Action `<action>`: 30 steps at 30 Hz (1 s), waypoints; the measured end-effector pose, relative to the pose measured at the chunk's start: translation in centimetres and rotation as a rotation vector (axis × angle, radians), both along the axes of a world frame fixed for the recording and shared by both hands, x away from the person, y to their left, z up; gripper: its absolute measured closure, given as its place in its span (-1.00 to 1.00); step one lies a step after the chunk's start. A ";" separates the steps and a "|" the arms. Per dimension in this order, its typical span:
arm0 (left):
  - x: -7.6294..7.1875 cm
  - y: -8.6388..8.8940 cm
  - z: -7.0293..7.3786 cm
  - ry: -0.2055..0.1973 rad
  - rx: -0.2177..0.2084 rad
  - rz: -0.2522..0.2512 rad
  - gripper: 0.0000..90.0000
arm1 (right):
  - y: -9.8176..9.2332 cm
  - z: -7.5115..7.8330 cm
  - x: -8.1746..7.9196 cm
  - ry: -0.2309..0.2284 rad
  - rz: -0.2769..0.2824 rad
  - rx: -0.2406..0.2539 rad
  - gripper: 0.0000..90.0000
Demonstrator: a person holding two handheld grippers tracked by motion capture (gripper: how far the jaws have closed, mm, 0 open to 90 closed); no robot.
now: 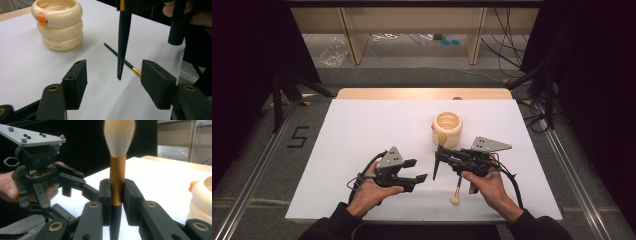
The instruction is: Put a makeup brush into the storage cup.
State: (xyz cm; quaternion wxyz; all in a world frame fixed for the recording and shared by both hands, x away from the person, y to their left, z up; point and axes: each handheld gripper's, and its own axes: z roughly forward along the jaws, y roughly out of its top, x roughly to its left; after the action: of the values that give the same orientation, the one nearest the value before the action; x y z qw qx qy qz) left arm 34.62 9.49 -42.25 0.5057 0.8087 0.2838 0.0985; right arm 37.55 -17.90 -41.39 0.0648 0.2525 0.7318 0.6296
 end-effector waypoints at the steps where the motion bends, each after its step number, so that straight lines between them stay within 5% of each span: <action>1: 0.0 0.0 -0.1 0.001 -0.004 0.008 -0.20 | 0.1 0.0 0.2 -0.022 -0.010 0.012 0.74; 4: -0.1 0.3 -0.1 0.000 0.014 0.016 -0.24 | -0.1 0.1 0.1 0.005 -0.009 -0.005 0.74; 8: -0.2 0.9 -0.4 -0.005 0.038 0.036 -0.32 | -0.5 0.4 0.6 -0.032 -0.022 -0.029 0.74; 17: -0.5 2.2 -0.9 -0.012 0.052 0.087 -0.38 | -1.3 1.1 1.5 -0.013 -0.054 -0.048 0.74; 30: -1.2 3.0 -1.3 -0.024 0.082 0.108 -0.40 | -3.0 2.5 3.7 -0.041 -0.128 -0.024 0.74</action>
State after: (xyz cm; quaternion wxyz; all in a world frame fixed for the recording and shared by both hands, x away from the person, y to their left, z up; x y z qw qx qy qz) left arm 33.41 12.47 -43.57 0.4696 0.8108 0.3168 0.1470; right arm 41.24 -20.92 -38.90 0.1229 0.2850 0.7204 0.6203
